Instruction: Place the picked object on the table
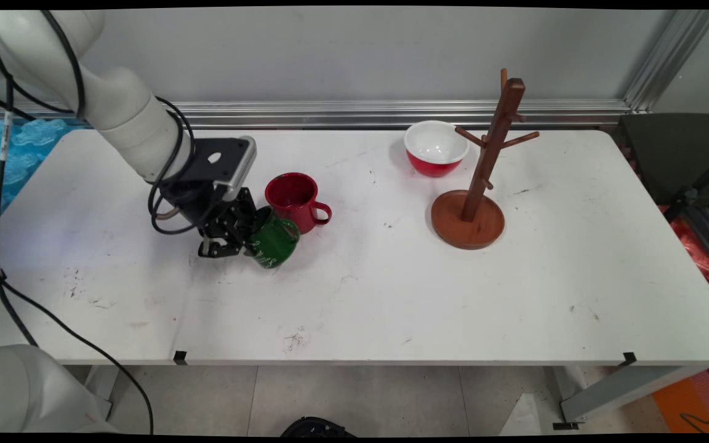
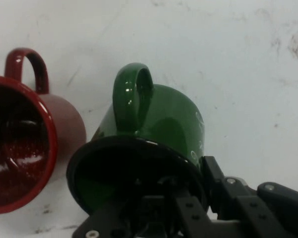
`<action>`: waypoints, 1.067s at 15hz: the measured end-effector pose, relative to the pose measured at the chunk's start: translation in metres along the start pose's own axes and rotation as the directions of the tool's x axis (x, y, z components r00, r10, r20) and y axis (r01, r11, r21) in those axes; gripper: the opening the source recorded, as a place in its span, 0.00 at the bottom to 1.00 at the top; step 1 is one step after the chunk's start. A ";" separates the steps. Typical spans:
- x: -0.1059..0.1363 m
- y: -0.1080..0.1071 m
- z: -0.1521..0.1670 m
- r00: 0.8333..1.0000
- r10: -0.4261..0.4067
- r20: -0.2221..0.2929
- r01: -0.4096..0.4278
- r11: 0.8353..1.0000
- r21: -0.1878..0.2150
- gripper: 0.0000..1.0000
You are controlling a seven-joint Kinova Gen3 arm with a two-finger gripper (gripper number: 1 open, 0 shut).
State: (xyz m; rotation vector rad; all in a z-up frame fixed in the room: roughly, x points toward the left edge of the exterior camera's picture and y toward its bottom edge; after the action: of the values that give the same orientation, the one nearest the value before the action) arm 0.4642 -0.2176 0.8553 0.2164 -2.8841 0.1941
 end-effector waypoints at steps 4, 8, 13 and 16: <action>0.005 0.005 0.009 1.000 0.014 0.023 -0.014 1.000 0.003 0.00; 0.013 0.008 0.015 0.999 0.029 0.035 -0.029 1.000 0.009 0.00; 0.020 0.010 0.020 0.998 0.038 0.040 -0.038 0.999 0.015 0.00; 0.024 0.010 0.023 0.998 0.041 0.040 -0.042 0.999 0.020 0.00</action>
State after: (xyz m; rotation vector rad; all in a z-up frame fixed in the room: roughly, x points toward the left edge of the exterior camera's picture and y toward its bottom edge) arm 0.4341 -0.2146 0.8378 0.1664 -2.9285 0.2297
